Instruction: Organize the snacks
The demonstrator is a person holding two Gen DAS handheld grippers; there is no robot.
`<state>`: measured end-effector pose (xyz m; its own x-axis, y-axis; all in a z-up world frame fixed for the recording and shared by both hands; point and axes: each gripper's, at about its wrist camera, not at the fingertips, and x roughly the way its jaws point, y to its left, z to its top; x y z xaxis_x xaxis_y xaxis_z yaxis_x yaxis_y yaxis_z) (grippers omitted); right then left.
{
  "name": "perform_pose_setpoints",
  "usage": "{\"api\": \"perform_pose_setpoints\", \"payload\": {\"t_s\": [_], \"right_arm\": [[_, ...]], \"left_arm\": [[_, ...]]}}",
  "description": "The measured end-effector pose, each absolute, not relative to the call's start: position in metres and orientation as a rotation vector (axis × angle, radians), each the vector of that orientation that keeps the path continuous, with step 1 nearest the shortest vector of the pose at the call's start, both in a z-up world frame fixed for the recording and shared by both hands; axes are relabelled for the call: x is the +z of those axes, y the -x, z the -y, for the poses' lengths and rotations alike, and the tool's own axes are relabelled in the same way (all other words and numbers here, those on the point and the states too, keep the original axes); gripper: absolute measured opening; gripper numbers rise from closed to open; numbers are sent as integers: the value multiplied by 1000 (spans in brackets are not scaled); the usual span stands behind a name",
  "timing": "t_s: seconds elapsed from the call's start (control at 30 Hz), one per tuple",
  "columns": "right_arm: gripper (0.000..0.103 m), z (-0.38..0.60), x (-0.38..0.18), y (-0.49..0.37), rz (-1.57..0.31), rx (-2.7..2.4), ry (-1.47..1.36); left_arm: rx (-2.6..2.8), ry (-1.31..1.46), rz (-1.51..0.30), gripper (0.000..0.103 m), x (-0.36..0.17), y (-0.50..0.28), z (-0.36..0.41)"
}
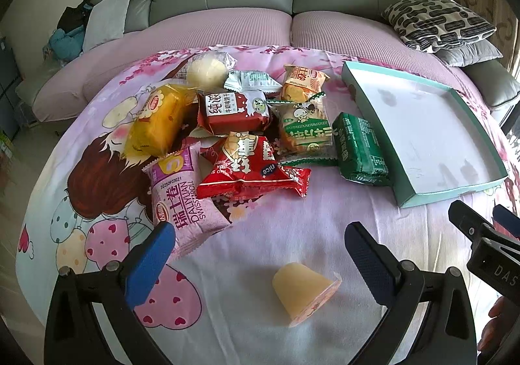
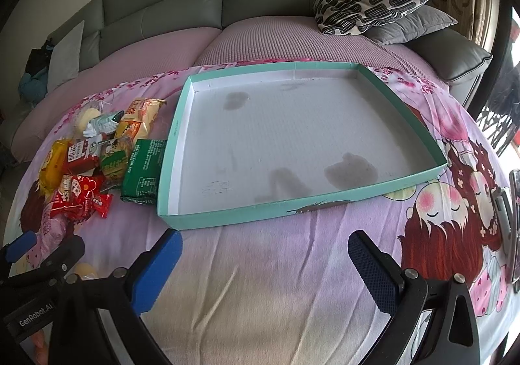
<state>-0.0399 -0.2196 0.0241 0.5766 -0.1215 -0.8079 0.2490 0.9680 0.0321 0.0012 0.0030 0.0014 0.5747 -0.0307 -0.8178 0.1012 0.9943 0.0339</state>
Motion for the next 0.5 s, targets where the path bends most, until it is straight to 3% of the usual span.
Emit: {"api": "perform_pose_setpoints", "payload": {"t_s": [0.5], "right_arm": [[103,219,24,40,-934,-218,-147]], "left_arm": [[-78,-79,-957,103,2,-2,-4]]}}
